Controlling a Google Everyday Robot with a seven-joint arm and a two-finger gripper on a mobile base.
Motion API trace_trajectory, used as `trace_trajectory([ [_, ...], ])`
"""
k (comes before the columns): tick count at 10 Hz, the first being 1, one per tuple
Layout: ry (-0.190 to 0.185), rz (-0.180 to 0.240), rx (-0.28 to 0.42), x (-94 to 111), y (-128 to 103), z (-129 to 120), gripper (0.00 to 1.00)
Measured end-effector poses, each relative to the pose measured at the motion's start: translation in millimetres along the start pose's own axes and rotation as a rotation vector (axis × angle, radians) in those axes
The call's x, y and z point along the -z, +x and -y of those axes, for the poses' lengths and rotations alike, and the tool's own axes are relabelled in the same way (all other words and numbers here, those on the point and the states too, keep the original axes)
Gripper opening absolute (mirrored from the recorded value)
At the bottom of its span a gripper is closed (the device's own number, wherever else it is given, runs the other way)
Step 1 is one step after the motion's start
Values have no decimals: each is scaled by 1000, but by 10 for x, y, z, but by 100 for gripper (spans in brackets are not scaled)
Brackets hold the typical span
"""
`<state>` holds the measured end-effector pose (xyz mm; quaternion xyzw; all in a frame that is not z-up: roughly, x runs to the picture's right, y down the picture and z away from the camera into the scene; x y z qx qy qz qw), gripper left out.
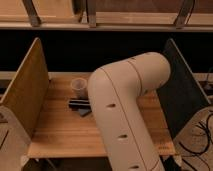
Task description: Drag the pepper across the table
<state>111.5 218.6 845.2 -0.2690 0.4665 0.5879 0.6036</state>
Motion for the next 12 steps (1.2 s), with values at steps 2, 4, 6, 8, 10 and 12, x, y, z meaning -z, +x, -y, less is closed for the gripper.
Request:
trace_trajectory([
  [2,16,-11,-30,-90,100,219,0],
  [4,29,-23,-59,-180,209,431,0],
  [6,32,-42,-100,-285,310,667,0],
  [8,29,-65,-150,-408,376,907,0],
  [10,18,-86,-194,-507,424,1082,0],
  [12,18,-85,-188,-494,415,1051,5],
])
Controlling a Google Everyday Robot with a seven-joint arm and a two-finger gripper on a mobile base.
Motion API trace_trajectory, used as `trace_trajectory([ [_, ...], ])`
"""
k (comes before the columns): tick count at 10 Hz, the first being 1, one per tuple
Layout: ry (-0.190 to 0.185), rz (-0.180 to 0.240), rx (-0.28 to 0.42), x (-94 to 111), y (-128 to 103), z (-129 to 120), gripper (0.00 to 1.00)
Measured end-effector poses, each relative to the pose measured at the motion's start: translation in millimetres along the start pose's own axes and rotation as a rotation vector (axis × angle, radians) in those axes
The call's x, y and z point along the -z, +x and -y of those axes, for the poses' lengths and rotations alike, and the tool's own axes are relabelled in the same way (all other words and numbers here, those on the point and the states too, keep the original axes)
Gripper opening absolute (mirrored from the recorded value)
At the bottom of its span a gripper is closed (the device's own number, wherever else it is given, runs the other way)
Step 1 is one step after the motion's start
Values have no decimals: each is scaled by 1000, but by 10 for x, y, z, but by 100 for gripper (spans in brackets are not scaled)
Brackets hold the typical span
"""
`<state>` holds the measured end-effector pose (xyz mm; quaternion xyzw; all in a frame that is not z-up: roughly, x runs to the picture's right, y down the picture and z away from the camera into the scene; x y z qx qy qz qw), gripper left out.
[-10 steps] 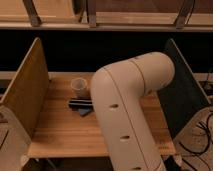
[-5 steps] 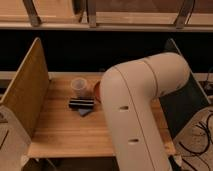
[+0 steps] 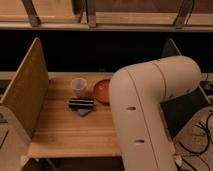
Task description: Drag the pepper across the table
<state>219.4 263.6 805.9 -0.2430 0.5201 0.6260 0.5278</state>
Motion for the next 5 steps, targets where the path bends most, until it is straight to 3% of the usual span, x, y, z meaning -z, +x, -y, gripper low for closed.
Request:
trace_trajectory([
  [2,0,0,1,1,0,-3,10],
  [5,0,1,3,4,-2,-7,40],
])
